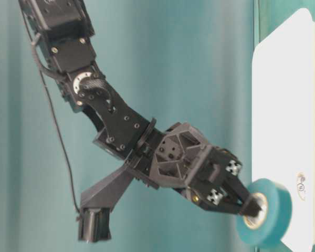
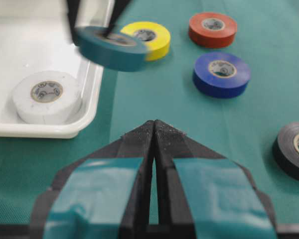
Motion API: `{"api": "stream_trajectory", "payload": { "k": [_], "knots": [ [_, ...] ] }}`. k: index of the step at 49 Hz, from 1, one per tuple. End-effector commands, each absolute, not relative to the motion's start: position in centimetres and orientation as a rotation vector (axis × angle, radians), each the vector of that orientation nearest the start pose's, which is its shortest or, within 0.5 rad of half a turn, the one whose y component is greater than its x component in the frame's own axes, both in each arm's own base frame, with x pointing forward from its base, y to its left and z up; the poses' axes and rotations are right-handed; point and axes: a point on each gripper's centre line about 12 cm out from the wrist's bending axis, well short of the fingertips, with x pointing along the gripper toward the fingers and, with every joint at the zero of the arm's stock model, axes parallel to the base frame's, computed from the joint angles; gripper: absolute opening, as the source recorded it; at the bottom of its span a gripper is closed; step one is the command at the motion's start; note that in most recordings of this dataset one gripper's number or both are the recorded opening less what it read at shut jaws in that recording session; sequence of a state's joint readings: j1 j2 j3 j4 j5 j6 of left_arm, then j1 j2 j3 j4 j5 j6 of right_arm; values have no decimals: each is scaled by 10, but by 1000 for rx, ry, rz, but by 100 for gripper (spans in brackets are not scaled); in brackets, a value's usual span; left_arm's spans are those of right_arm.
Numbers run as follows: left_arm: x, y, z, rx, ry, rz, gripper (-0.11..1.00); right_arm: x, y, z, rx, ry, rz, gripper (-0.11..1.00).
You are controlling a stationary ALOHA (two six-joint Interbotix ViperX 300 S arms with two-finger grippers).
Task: Put the tape into the white case with the right arm.
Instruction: 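Lift the teal tape and carry it to the tray's upper left, then release the teal tape in the tray and raise the right gripper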
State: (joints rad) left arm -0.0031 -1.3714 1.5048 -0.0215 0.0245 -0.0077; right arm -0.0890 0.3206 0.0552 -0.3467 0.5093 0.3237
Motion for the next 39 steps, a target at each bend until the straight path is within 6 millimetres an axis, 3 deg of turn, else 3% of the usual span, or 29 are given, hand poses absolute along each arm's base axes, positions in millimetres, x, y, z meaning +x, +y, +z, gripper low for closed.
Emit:
{"api": "stream_trajectory", "payload": {
  "k": [1, 16, 39],
  "knots": [
    [133, -1, 192, -32, 147, -3, 0, 499, -89, 223, -5, 792, -293, 0],
    [133, -1, 192, -32, 147, -3, 0, 487, -142, 220, 39, 799, -395, 0],
    [133, -1, 192, -32, 146, -3, 0, 485, -155, 208, 46, 822, -418, 1]
  ]
}}
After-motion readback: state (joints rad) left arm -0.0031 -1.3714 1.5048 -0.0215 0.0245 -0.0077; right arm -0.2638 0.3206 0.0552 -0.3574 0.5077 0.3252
